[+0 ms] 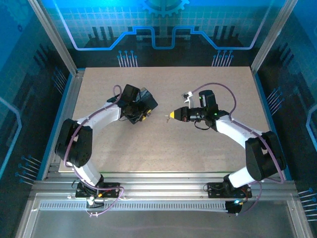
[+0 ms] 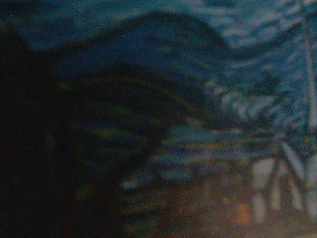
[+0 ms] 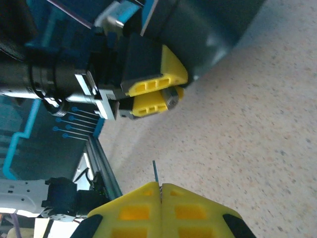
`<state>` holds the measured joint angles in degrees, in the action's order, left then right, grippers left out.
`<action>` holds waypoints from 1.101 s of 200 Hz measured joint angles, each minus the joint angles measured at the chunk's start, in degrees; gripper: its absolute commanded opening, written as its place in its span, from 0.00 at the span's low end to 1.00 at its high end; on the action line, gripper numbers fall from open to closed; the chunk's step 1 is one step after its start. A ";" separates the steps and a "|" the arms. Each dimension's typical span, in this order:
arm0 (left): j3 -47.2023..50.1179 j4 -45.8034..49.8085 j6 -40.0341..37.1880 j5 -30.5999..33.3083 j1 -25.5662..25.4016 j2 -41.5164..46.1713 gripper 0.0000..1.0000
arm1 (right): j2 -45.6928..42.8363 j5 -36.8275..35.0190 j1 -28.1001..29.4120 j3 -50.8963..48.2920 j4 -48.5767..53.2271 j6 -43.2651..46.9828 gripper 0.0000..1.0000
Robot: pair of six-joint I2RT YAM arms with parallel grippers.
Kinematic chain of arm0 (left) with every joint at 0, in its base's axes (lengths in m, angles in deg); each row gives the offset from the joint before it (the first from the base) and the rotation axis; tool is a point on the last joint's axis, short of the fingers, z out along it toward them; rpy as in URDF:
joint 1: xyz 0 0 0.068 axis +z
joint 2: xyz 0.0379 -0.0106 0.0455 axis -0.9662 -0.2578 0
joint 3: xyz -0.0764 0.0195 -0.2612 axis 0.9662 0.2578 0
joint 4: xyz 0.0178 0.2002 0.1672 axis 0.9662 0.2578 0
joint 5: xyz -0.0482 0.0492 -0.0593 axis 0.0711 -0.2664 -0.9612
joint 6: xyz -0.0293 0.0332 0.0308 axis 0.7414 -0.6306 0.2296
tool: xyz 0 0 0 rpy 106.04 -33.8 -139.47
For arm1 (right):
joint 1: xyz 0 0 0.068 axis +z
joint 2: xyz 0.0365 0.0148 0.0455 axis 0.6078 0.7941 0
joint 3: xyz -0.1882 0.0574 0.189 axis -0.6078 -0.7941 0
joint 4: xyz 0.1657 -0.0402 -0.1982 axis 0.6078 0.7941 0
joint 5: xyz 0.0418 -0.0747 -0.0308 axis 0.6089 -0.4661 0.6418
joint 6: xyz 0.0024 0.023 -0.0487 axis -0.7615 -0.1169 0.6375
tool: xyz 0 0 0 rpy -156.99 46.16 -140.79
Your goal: Unlock the padlock with the key
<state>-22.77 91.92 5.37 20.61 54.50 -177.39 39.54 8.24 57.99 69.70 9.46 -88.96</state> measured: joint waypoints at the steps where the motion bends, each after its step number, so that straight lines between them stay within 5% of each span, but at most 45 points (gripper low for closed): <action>1: 0.11 -0.07 0.20 -0.11 0.00 0.07 0.00 | -0.02 0.04 0.02 -0.07 -0.17 -0.13 0.00; 56: 3.96 -5.64 12.81 -3.87 -0.07 4.46 0.00 | 4.22 1.55 1.22 -1.51 -13.07 -7.89 0.00; 220: 9.16 -13.68 20.46 -7.89 0.26 7.30 0.00 | 13.77 2.25 3.91 -1.38 -29.42 -17.81 0.00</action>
<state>-13.61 78.24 25.83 12.72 54.77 -170.09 53.31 10.49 61.90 68.33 -19.96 -106.77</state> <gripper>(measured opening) 0.313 0.044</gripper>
